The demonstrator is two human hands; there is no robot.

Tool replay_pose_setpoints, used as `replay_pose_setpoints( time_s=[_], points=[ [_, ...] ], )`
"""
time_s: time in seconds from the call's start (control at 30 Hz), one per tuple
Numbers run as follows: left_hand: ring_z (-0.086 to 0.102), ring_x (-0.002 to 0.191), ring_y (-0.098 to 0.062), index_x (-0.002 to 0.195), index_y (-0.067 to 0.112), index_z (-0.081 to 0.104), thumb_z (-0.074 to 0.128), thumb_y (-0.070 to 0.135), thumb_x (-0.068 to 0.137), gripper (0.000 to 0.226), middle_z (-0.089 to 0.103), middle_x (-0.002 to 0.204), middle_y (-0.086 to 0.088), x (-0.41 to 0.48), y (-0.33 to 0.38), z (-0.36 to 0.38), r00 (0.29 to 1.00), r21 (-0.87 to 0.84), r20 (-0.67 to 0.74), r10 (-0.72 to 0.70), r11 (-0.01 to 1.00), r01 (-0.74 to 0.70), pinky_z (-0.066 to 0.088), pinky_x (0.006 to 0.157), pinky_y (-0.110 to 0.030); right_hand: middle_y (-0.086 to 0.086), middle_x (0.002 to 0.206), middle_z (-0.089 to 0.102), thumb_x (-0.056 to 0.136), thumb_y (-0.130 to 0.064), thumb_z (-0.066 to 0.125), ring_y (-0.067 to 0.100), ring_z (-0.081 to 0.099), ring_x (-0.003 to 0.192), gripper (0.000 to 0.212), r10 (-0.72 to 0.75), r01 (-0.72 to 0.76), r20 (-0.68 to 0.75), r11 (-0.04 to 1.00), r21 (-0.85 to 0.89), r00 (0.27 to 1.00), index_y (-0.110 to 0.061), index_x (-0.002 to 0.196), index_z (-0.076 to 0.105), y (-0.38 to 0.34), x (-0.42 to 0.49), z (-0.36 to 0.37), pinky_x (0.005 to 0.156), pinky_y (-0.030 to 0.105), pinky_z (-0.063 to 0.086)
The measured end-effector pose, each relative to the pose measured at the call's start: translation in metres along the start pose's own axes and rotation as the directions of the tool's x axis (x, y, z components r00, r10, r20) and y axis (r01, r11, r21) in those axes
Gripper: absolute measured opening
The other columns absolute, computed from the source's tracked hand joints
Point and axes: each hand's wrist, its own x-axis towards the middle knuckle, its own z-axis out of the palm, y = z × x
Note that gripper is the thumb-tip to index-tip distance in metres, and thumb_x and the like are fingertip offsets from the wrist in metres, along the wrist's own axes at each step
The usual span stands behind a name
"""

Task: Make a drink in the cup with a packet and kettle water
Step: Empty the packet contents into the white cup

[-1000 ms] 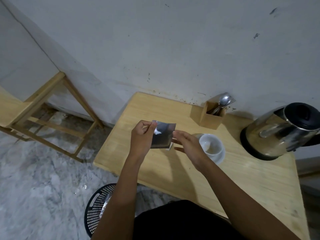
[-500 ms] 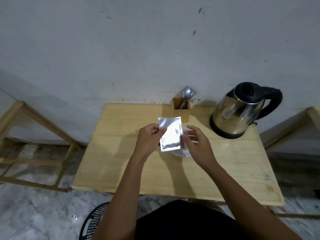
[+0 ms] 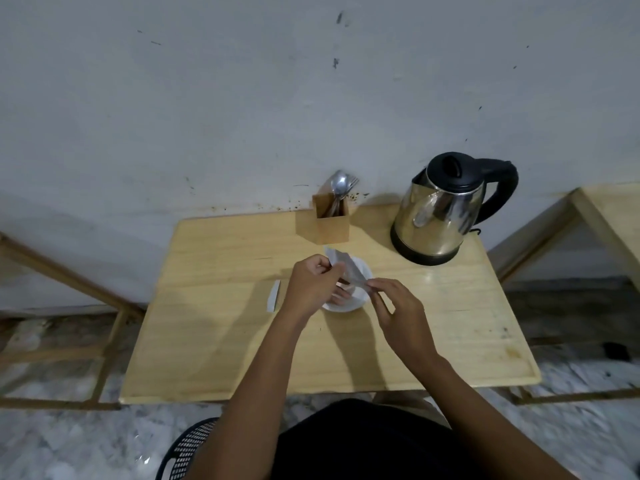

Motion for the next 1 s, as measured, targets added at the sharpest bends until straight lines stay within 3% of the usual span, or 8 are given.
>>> replay_pose_setpoints(
  time_s=[0.1, 0.23, 0.33, 0.4, 0.53, 0.73, 0.87, 1.0],
  points=[
    [0.069, 0.059, -0.023, 0.08, 0.007, 0.064, 0.064, 0.035, 0.087, 0.029, 0.075, 0.08, -0.01, 0.007, -0.005, -0.003, 1.0, 0.011, 0.015, -0.024, 1.0, 0.024, 0.057, 0.059, -0.034, -0.007, 0.099, 0.071, 0.091, -0.004, 0.064, -0.008, 0.061, 0.09, 0.018, 0.091, -0.09, -0.032, 0.995, 0.042, 0.995, -0.012, 0.105, 0.072, 0.003, 0.004, -0.003, 0.081, 0.008, 0.045],
    [0.063, 0.086, -0.017, 0.092, 0.012, 0.064, 0.061, 0.039, 0.088, 0.027, 0.069, 0.094, -0.003, 0.023, -0.033, -0.014, 0.973, 0.226, -0.216, 0.083, 0.973, -0.033, 0.049, 0.069, -0.025, -0.01, 0.089, 0.07, 0.094, -0.011, 0.061, -0.012, 0.062, 0.082, 0.014, 0.272, -0.278, 0.065, 0.954, 0.117, 0.96, -0.013, 0.104, 0.072, 0.006, 0.018, -0.008, 0.072, 0.003, 0.043],
    [0.058, 0.111, -0.024, 0.124, 0.016, 0.056, 0.061, 0.034, 0.089, 0.04, 0.058, 0.124, -0.003, 0.033, -0.058, -0.023, 0.984, 0.408, -0.161, 0.072, 0.913, 0.0, 0.045, 0.085, -0.028, -0.009, 0.084, 0.07, 0.095, -0.018, 0.059, 0.0, 0.064, 0.079, 0.013, 0.304, -0.314, 0.132, 0.948, 0.054, 0.943, -0.015, 0.1, 0.07, 0.009, 0.034, -0.01, 0.071, 0.015, 0.047],
    [0.055, 0.118, -0.027, 0.135, 0.015, 0.049, 0.06, 0.029, 0.09, 0.049, 0.053, 0.136, -0.005, 0.038, -0.068, -0.024, 0.994, 0.475, -0.093, 0.049, 0.88, 0.001, 0.045, 0.096, -0.033, -0.004, 0.084, 0.071, 0.096, -0.021, 0.058, 0.01, 0.064, 0.079, 0.014, 0.299, -0.296, 0.197, 0.954, -0.044, 0.934, -0.015, 0.098, 0.07, 0.013, 0.046, -0.01, 0.072, 0.026, 0.05],
    [0.062, 0.105, -0.03, 0.13, 0.016, 0.054, 0.058, 0.021, 0.091, 0.04, 0.059, 0.131, -0.006, 0.046, -0.076, -0.023, 0.996, 0.529, -0.032, 0.087, 0.847, -0.057, 0.044, 0.086, -0.027, -0.003, 0.081, 0.069, 0.096, -0.026, 0.055, 0.015, 0.063, 0.078, 0.018, 0.261, -0.206, 0.353, 0.961, -0.186, 0.898, -0.017, 0.091, 0.069, 0.017, 0.069, -0.011, 0.071, 0.036, 0.052],
    [0.065, 0.098, -0.031, 0.12, 0.013, 0.064, 0.055, 0.01, 0.091, 0.031, 0.07, 0.109, -0.014, 0.059, -0.078, -0.024, 0.989, 0.529, -0.065, 0.135, 0.845, -0.081, 0.04, 0.075, -0.022, 0.001, 0.09, 0.063, 0.097, -0.026, 0.052, 0.023, 0.059, 0.082, 0.021, 0.247, -0.09, 0.504, 0.944, -0.316, 0.828, -0.014, 0.092, 0.068, 0.011, 0.103, -0.01, 0.074, 0.044, 0.05],
    [0.063, 0.093, -0.024, 0.112, 0.013, 0.068, 0.054, 0.005, 0.089, 0.028, 0.068, 0.11, -0.007, 0.064, -0.08, -0.025, 0.985, 0.509, -0.045, 0.164, 0.853, -0.118, 0.042, 0.075, -0.024, 0.0, 0.097, 0.066, 0.094, -0.027, 0.058, 0.021, 0.061, 0.085, 0.018, 0.254, -0.078, 0.537, 0.941, -0.33, 0.805, -0.018, 0.1, 0.073, 0.009, 0.116, -0.011, 0.079, 0.041, 0.051],
    [0.067, 0.091, -0.025, 0.112, 0.011, 0.068, 0.057, 0.006, 0.088, 0.026, 0.069, 0.11, -0.009, 0.069, -0.083, -0.028, 0.984, 0.512, -0.017, 0.177, 0.847, -0.143, 0.05, 0.079, -0.03, -0.007, 0.091, 0.071, 0.089, -0.024, 0.068, 0.011, 0.063, 0.083, 0.023, 0.26, -0.134, 0.508, 0.953, -0.271, 0.821, -0.025, 0.112, 0.065, 0.003, 0.122, -0.012, 0.075, 0.03, 0.05]
  ],
)
